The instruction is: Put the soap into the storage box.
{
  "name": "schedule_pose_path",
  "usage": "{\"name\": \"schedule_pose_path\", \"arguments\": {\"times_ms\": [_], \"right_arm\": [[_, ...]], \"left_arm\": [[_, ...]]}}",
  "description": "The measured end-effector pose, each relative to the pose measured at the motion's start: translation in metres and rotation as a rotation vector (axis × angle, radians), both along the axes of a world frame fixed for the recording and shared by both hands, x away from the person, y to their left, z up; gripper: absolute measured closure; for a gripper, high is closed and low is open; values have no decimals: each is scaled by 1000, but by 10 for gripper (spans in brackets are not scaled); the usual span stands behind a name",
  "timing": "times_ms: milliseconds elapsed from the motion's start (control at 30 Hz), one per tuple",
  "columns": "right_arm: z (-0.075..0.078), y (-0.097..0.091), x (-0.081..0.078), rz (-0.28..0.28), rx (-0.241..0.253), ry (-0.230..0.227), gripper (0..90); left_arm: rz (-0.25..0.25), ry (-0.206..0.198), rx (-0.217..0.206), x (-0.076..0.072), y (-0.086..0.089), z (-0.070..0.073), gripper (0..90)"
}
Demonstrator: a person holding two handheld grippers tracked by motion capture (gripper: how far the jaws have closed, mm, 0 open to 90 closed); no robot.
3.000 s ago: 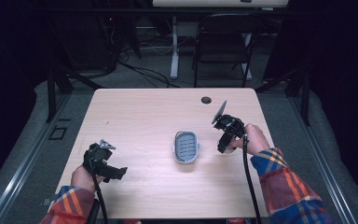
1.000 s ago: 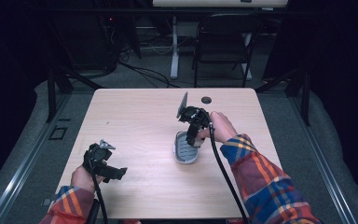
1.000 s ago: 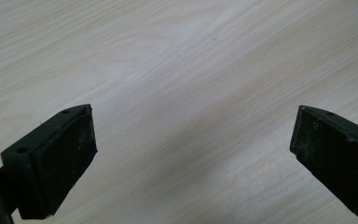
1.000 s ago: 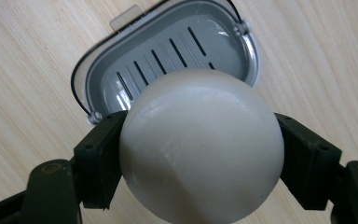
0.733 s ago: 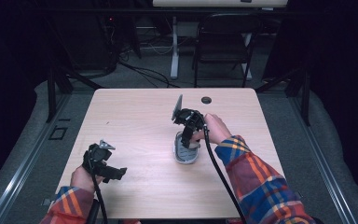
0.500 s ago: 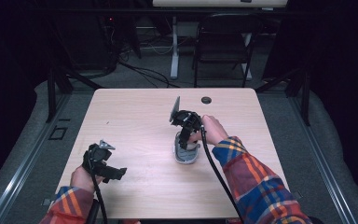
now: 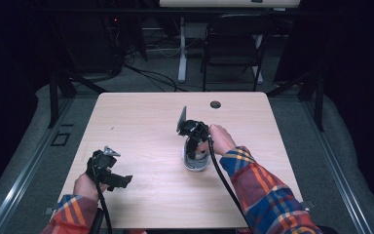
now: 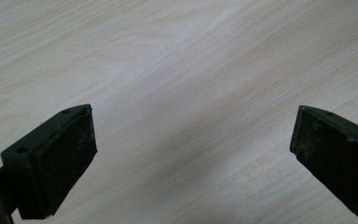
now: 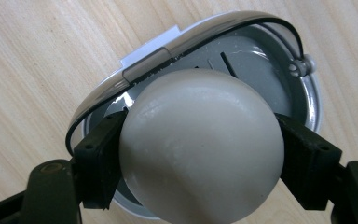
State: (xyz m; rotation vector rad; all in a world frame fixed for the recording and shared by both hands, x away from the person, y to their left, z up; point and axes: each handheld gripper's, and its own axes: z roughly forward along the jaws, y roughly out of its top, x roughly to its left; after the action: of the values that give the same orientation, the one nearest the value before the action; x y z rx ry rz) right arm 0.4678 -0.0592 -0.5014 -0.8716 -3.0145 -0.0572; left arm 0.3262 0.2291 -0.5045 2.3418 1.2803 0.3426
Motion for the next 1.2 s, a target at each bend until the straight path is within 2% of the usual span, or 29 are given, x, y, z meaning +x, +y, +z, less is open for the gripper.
{"name": "schedule_pose_path", "arguments": {"times_ms": [267,533,700,933,1033,1200], "right_arm": [[-11,-2,0,-13,10,7,241],[-10,-9,-1,-26,25,6,234],[0,-14,-3,-26,64,-26,191],[7,-18,-4,-26,66,-39,158],[12,-22,-6,-32,91,-50,147],[24,-31,-11,-35,104,-64,127]], "left_arm": [[-1,5,3,0,0,0,1],[-1,2,8,0,-1,0,1],[-1,4,8,0,-1,0,1],[1,3,5,0,-1,0,1],[1,3,6,0,-1,0,1],[2,3,8,0,-1,0,1]]}}
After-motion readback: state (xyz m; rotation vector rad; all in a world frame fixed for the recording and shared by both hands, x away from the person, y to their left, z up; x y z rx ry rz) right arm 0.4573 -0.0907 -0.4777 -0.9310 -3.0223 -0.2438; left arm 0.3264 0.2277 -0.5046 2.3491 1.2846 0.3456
